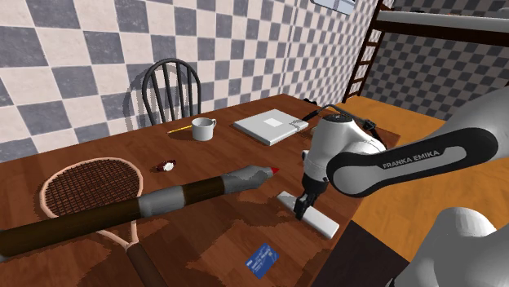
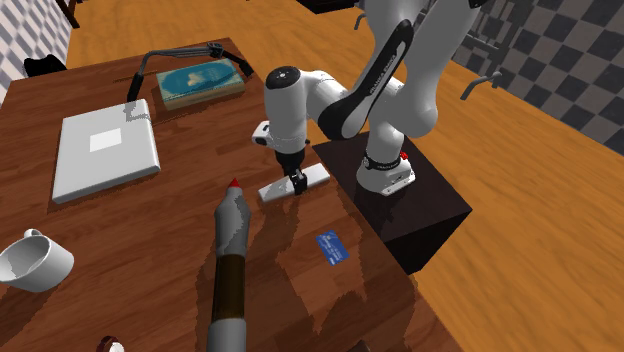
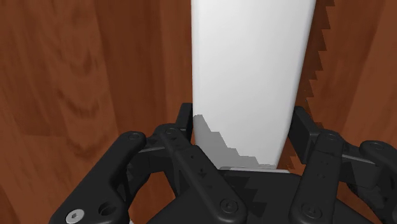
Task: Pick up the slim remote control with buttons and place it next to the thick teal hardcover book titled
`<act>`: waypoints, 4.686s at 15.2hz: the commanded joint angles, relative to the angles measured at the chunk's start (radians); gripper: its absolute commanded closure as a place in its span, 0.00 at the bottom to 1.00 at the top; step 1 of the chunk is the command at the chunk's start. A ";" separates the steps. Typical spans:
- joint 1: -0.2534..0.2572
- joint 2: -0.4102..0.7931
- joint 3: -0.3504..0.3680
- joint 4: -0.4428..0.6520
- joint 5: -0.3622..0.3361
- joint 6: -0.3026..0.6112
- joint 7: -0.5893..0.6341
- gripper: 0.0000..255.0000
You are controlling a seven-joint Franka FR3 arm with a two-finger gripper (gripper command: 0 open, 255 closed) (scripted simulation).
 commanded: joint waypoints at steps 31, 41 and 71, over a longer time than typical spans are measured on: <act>-0.119 0.015 -0.218 0.328 -0.106 -0.301 -0.273 1.00; -0.168 0.274 -0.400 0.577 -0.082 -0.281 -0.530 1.00; -0.231 0.644 -0.491 0.700 0.116 -0.072 -0.797 1.00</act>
